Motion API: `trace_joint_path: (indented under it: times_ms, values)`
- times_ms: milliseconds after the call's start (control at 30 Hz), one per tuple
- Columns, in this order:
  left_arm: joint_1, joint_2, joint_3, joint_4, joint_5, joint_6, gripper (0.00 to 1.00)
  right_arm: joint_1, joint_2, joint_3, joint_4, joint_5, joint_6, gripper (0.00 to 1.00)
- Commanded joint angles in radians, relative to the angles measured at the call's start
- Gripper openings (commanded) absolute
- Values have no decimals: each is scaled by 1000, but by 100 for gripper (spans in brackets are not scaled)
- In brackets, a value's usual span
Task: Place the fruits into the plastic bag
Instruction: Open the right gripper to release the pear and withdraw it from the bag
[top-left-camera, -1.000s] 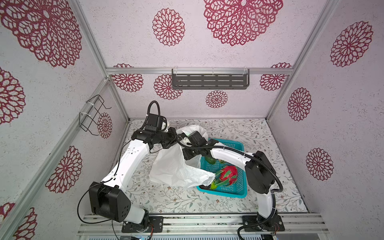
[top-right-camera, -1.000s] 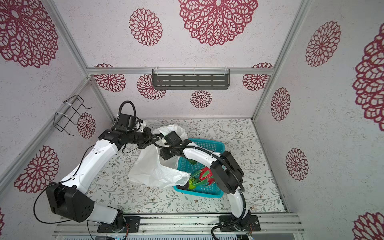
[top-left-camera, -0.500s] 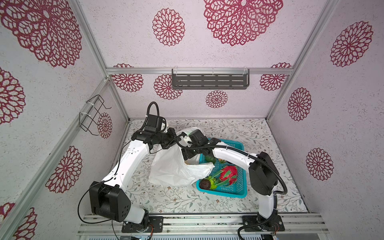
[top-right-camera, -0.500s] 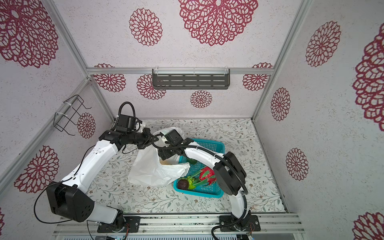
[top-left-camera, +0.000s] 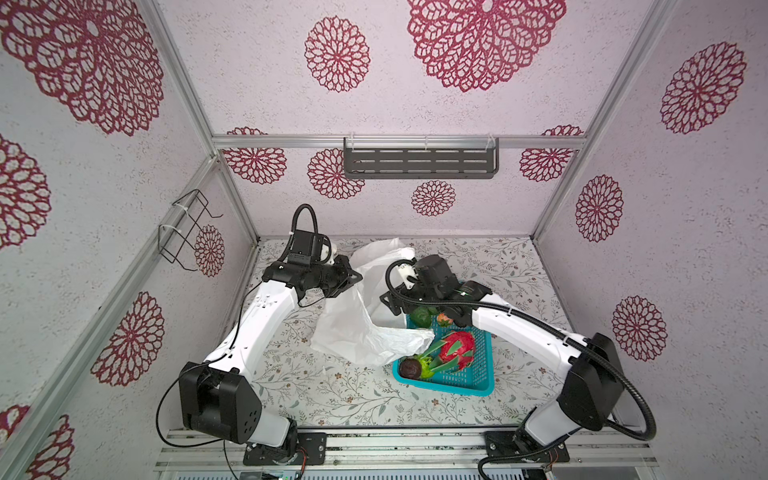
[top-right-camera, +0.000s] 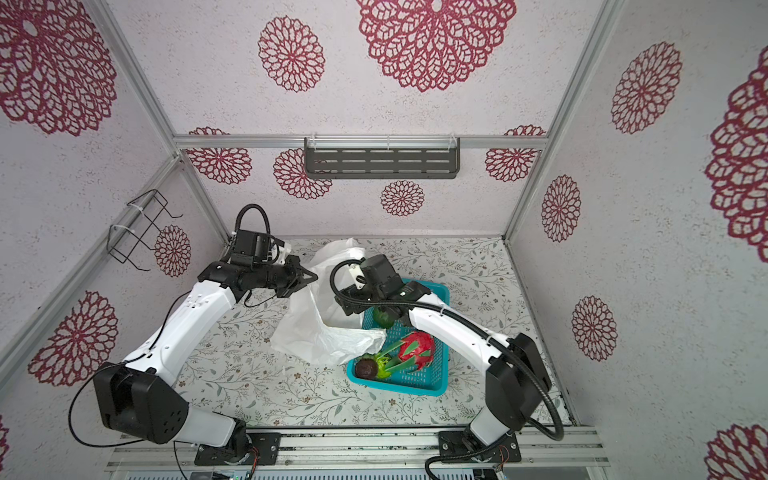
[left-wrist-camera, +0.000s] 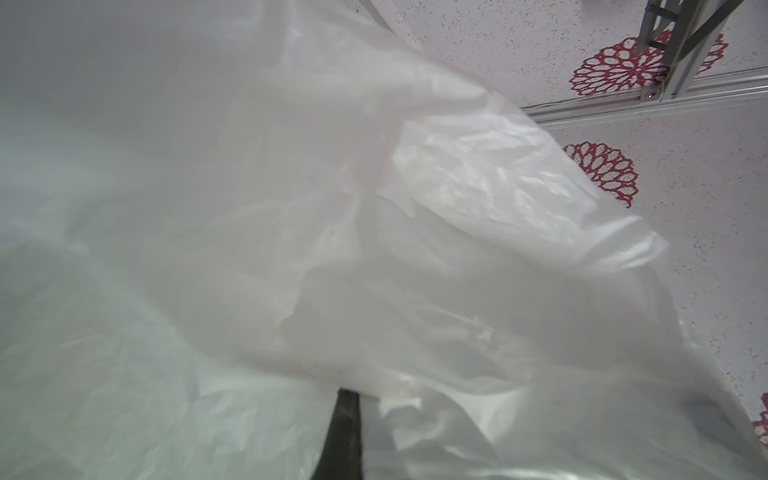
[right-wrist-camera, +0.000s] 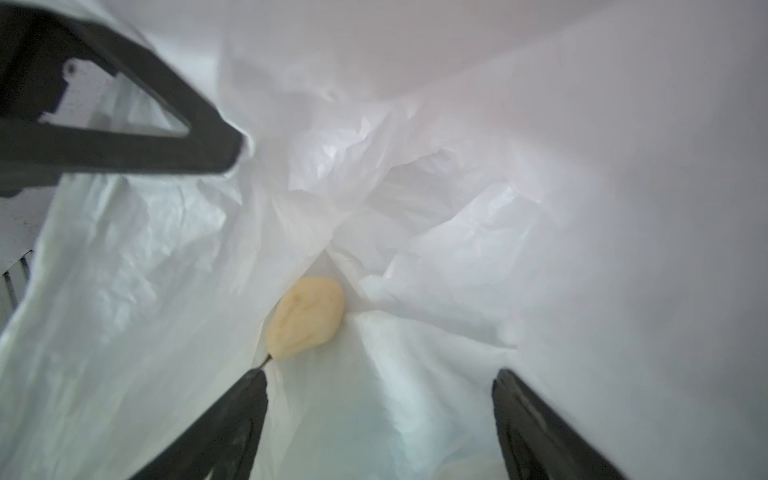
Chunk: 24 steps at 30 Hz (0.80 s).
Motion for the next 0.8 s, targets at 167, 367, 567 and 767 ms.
trace_joint_path:
  times_ms: [167,367,567,767]
  values:
    - [20,30,6,-4,-34,7,0,-102,-100,-86,73,-96,65,86]
    - [19,44,16,-7,-40,6,0,-84,-11,-22,-57,-230,1,84]
    - [20,52,29,-7,-39,3,0,-9,78,41,-204,-268,-80,85]
    - [20,61,30,2,-38,0,0,16,128,73,-278,-263,-95,98]
